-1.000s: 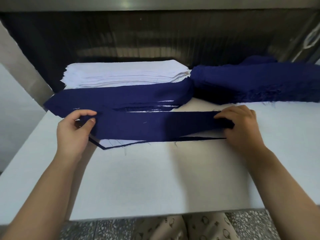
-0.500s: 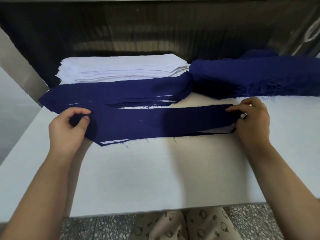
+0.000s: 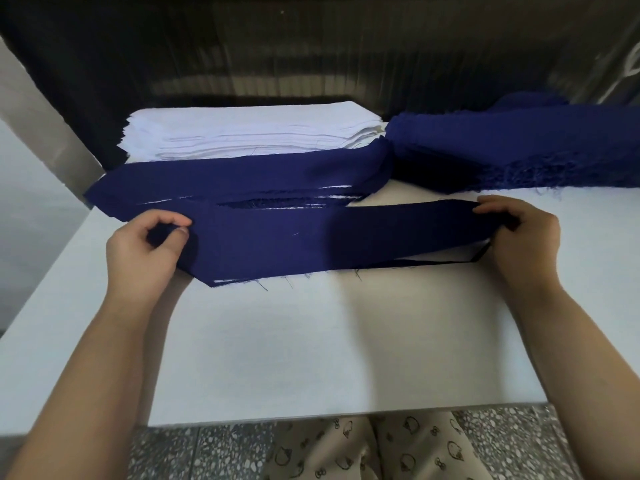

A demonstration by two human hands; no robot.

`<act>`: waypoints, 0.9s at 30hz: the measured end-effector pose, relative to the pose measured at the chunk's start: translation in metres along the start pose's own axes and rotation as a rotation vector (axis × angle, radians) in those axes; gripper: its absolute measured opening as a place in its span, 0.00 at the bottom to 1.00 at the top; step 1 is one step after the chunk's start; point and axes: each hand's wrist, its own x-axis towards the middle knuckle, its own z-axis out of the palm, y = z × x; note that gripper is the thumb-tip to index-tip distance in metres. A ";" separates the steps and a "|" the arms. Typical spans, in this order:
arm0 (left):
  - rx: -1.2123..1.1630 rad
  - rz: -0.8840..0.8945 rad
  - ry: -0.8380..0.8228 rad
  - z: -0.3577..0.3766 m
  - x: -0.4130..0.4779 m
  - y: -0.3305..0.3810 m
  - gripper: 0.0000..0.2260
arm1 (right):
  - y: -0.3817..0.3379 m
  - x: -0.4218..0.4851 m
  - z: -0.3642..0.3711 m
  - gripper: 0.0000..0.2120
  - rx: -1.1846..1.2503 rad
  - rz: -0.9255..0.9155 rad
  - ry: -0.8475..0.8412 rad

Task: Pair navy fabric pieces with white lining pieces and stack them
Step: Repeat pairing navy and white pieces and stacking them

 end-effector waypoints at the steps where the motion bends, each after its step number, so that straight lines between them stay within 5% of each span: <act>1: 0.006 -0.003 -0.005 0.000 0.000 0.000 0.08 | 0.001 0.000 0.000 0.25 -0.005 0.009 -0.013; 14: 0.316 0.021 -0.132 -0.002 0.001 -0.004 0.08 | -0.001 0.001 -0.001 0.27 0.029 0.214 -0.060; 20: 0.468 -0.028 -0.167 -0.006 0.001 0.001 0.14 | -0.006 -0.003 -0.003 0.17 0.034 0.206 -0.056; 24: 0.538 -0.108 -0.151 -0.011 -0.001 0.002 0.20 | -0.006 -0.001 -0.002 0.14 -0.482 0.099 -0.132; 27: 0.537 -0.078 -0.175 -0.011 -0.003 0.006 0.22 | -0.008 -0.001 -0.001 0.23 -0.696 0.144 -0.222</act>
